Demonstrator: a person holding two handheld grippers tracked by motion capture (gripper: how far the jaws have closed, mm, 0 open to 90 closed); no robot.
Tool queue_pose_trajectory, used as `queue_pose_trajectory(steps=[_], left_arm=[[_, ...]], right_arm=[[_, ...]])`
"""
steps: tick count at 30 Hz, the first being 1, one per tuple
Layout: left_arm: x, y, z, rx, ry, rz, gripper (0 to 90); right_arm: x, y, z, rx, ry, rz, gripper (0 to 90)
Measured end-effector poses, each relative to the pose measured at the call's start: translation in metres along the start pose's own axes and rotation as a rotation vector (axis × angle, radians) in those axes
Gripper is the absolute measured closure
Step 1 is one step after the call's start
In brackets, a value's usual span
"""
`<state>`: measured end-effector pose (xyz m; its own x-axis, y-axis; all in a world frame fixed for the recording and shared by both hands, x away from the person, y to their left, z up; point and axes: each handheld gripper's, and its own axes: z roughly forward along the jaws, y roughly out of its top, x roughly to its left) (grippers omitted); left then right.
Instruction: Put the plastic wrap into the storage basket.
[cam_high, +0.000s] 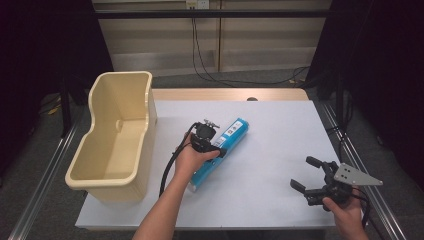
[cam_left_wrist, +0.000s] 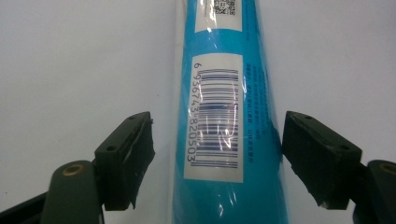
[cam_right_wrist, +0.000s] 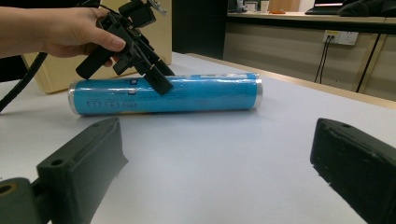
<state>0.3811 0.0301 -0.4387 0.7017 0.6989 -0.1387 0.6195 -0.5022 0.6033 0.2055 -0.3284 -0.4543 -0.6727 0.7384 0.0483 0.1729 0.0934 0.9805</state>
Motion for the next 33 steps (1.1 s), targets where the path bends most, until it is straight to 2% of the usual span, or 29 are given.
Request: queue_pose_trajectory(steps=[3, 6, 12, 14, 16, 23, 27, 33], left_arm=[[0.0, -0.001, 0.0, 0.008, -0.001, -0.004, 27.1], [-0.002, -0.002, 0.001, 0.032, 0.012, 0.023, 26.3], [-0.005, -0.003, 0.004, 0.084, 0.016, 0.038, 26.4], [-0.006, -0.004, 0.004, 0.09, -0.001, 0.029, 29.8], [-0.008, -0.004, 0.004, 0.089, 0.011, 0.04, 31.8], [-0.006, -0.013, -0.004, 0.087, 0.005, -0.018, 32.2], [-0.004, -0.031, -0.018, 0.082, -0.001, -0.054, 32.2], [0.003, -0.061, -0.043, 0.083, -0.018, -0.084, 32.2]], right_arm=[[0.0, 0.0, 0.0, 0.0, 0.0, 0.001, 2.2], [0.001, 0.0, 0.001, 0.002, 0.004, -0.001, 2.2], [0.002, 0.0, 0.001, 0.004, 0.007, -0.002, 2.2], [0.002, 0.0, 0.001, 0.004, 0.008, -0.002, 2.2], [0.002, 0.0, 0.001, 0.003, 0.008, -0.003, 2.2], [0.001, 0.0, 0.0, 0.003, 0.007, -0.001, 2.2], [0.0, -0.001, 0.0, 0.002, 0.006, 0.003, 2.2], [0.004, 0.0, 0.002, 0.007, 0.012, -0.002, 2.2]])
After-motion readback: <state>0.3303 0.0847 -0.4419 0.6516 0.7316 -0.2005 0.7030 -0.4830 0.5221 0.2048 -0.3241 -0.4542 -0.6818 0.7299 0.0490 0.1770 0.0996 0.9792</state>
